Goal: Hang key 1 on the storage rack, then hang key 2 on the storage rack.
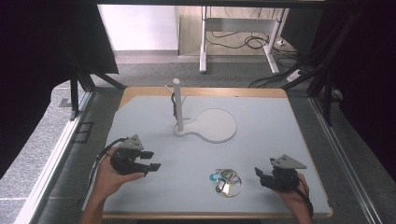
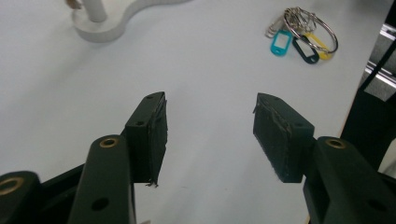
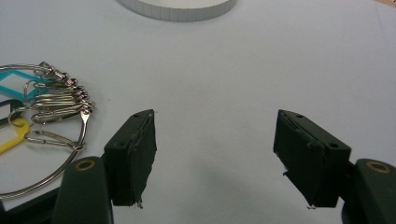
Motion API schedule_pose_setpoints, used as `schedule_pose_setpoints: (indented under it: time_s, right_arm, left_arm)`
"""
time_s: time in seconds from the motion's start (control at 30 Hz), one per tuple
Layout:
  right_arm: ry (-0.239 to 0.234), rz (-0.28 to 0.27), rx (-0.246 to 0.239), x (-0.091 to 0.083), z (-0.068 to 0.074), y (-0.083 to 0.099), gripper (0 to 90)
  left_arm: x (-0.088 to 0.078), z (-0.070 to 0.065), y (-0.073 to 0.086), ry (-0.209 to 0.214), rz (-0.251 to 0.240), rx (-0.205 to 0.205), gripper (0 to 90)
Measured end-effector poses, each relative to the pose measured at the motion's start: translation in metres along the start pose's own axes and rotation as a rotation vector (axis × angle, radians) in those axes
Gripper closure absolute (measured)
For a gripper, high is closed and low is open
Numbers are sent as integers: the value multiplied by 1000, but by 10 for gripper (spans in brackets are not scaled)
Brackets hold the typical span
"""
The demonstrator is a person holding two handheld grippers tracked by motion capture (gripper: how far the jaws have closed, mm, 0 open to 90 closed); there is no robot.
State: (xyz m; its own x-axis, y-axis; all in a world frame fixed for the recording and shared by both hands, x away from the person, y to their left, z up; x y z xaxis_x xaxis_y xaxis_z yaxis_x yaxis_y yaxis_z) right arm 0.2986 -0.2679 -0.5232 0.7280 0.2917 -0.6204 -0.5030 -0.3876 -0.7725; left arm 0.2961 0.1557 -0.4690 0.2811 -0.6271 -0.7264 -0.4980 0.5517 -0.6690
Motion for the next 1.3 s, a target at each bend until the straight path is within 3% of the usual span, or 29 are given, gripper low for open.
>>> schedule_pose_setpoints:
  time_s: [0.17, 0.23, 0.37, 0.4, 0.6, 0.7, 0.77, 0.9, 1.2, 1.3]
  right_arm:
    - [-3, 1, -18, 1, 6, -2, 299]
    - [-8, -8, -16, 1, 9, -4, 302]
    - [-11, -15, -20, 2, 16, -7, 313]
    - [-13, -12, -28, 3, 18, -8, 317]
    - [-87, 39, -115, 5, 37, -18, 358]
    - [-138, 73, -165, 3, 44, -26, 372]
    - [-165, 94, -185, 1, 48, -31, 391]
    - [-219, 131, -224, 0, 56, -38, 413]
    - [-341, 264, -305, 7, 84, -29, 473]
    - [-372, 284, -317, 6, 92, -28, 504]
  left_arm:
    - [8, 1, 2, -10, 10, 31, 453]
    - [11, 3, 3, 18, 4, 16, 454]
    - [14, 13, 9, -12, 30, 8, 452]
    - [14, 14, 10, -3, 21, -6, 452]
    - [9, 18, 13, 5, 3, -14, 451]
    - [9, 18, 16, -3, 20, -11, 448]
    - [10, 17, 18, -14, 23, -13, 445]
    - [8, 12, 18, 2, 13, -15, 444]
    - [6, 9, 24, -7, 23, -7, 437]
    - [6, 11, 26, 11, 11, -36, 437]
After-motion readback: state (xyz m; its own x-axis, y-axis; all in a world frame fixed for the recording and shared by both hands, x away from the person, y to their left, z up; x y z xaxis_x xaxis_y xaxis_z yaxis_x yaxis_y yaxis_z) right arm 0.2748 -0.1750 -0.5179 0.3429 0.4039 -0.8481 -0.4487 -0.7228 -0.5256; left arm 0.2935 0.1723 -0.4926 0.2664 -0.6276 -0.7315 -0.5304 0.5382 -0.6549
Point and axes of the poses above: each handheld gripper's, and its own axes: x roughly forward along the jaws, y roughly out of its underside, z roughly to its left, the point moved 6 cm from there along x, roughly forward along the jaws, and after that the axes turned 2 degrees about y, right-handed, at the moved point
